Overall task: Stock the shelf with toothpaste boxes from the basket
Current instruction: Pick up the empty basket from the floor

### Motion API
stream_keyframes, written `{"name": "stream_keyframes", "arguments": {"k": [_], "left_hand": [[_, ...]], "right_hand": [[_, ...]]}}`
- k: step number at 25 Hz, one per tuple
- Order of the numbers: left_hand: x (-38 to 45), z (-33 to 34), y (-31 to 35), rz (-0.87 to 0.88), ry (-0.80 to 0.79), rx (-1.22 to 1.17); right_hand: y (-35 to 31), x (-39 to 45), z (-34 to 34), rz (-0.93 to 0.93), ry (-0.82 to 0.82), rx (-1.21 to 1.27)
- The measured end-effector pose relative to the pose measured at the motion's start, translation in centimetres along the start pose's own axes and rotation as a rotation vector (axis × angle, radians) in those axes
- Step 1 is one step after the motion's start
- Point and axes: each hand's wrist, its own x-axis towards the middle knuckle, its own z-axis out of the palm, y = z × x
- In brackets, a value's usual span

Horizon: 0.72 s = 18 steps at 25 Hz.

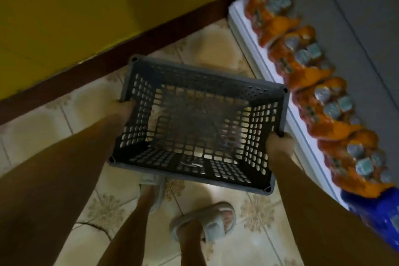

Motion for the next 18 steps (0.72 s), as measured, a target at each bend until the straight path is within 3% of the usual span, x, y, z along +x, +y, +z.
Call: {"name": "stream_keyframes", "arguments": {"k": [6,13,18], "left_hand": [[6.4,-7.5,-4.9,-0.208,0.213,-0.338],[14.4,-11.9,-3.5,-0.247,0.215,-0.509],[16.1,-13.0,-2.9,-0.284,0.124,-0.528]], "right_hand": [[-11.4,-1.1,12.9,-0.129,-0.297,-0.003],[-21.7,-1.1,24.2,-0.285,-0.468,-0.122],[-24.9,-0.9,27.1,-0.342,-0.499,-0.19]]}}
